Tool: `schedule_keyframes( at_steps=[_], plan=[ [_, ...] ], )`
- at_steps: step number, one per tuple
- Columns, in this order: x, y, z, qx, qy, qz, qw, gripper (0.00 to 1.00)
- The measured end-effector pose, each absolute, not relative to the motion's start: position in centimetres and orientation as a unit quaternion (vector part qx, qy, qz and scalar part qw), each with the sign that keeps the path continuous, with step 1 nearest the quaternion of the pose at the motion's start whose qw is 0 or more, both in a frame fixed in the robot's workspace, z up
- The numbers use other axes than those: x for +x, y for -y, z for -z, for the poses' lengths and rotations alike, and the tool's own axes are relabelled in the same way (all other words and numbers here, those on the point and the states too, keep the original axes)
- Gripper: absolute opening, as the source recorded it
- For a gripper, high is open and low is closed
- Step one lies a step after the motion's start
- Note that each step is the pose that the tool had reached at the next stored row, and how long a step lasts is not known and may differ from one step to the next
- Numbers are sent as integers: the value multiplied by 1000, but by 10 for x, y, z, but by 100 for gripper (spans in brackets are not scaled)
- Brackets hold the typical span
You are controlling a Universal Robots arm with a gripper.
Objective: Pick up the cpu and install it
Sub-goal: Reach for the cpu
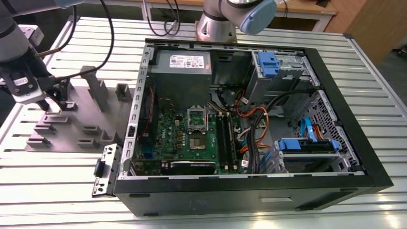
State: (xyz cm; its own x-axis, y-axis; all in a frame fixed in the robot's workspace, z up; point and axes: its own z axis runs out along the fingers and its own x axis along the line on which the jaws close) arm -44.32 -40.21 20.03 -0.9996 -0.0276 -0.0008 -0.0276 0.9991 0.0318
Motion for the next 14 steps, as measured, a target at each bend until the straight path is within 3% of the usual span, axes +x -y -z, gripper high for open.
schedule_keyframes(
  at_steps=[14],
  plan=[
    [-443,402,-210,-14,-1000,-16,0,47]
  ],
)
